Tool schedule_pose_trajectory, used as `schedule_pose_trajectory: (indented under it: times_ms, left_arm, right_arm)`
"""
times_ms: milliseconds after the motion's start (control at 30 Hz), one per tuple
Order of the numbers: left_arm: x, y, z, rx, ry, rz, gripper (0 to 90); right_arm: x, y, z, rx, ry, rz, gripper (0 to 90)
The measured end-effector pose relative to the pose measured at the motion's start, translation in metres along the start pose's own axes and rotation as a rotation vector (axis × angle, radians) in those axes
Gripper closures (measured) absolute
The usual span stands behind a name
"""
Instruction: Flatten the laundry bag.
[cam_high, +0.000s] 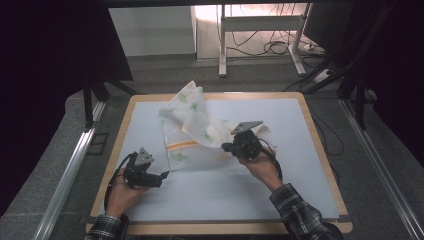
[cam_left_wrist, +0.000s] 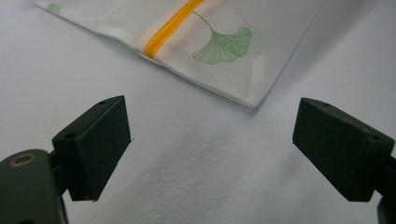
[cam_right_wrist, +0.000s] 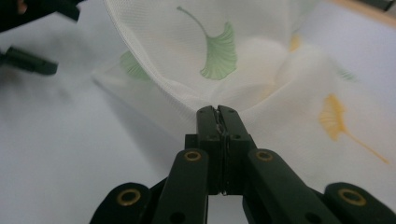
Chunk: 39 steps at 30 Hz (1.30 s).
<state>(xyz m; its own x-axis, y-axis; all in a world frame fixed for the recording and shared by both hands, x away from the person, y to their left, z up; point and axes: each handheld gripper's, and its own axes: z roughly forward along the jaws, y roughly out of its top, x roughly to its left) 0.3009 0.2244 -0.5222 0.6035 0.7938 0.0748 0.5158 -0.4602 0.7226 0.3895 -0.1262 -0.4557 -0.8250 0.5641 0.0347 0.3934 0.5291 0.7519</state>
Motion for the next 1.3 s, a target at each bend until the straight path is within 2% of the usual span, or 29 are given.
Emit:
schedule_pose_trajectory:
  times_ms: [100, 133, 167, 300, 400, 533, 600, 633, 667, 733, 867, 1067, 1200, 1300]
  left_arm:
    - [-0.001, 0.000, 0.000, 0.007, 0.003, 0.006, 10.8]
    - [-0.001, 0.000, 0.000, 0.007, 0.003, 0.006, 10.8]
    - [0.000, 0.000, 0.000, 0.007, 0.006, 0.007, 10.8]
    - [-0.001, 0.000, 0.001, 0.008, 0.002, 0.011, 10.8]
    - [-0.001, 0.000, 0.001, 0.013, 0.005, 0.016, 10.8]
    - [-0.003, 0.001, 0.002, 0.022, 0.004, 0.027, 10.8]
    - [-0.003, 0.001, 0.003, 0.024, 0.004, 0.031, 10.9]
    - [-0.003, 0.001, 0.003, 0.024, 0.004, 0.031, 10.9]
    - [-0.003, 0.001, 0.003, 0.025, 0.004, 0.032, 10.9]
    - [-0.003, 0.001, 0.002, 0.026, 0.002, 0.030, 10.9]
    - [-0.003, 0.001, 0.004, 0.029, 0.006, 0.029, 12.0]
    - [-0.004, 0.005, 0.006, 0.028, 0.007, 0.030, 15.3]
    - [-0.003, 0.011, 0.010, 0.016, -0.003, 0.006, 21.6]
    - [-0.001, 0.015, 0.011, 0.012, -0.008, -0.009, 22.4]
  right_arm:
    - [-0.014, 0.011, -0.014, -0.022, -0.051, 0.012, 88.6]
    - [-0.014, 0.011, -0.014, -0.022, -0.051, 0.012, 88.6]
    - [-0.025, 0.018, -0.021, -0.036, -0.092, 0.025, 88.6]
    - [-0.052, 0.033, -0.032, -0.054, -0.173, 0.061, 88.6]
    - [-0.073, 0.042, -0.037, -0.065, -0.227, 0.105, 88.5]
    - [-0.099, 0.053, -0.038, -0.067, -0.304, 0.132, 87.6]
    - [-0.111, 0.056, -0.039, -0.074, -0.337, 0.152, 82.1]
    - [-0.111, 0.056, -0.039, -0.074, -0.337, 0.152, 82.1]
    - [-0.120, 0.057, -0.039, -0.072, -0.372, 0.176, 76.4]
    - [-0.126, 0.055, -0.042, -0.076, -0.383, 0.192, 72.0]
    - [-0.127, 0.040, -0.044, -0.059, -0.370, 0.198, 66.0]
    - [-0.124, 0.007, -0.043, -0.033, -0.313, 0.206, 59.8]
    - [-0.123, -0.015, -0.043, -0.008, -0.269, 0.226, 58.1]
    - [-0.122, -0.025, -0.044, -0.008, -0.252, 0.242, 55.5]
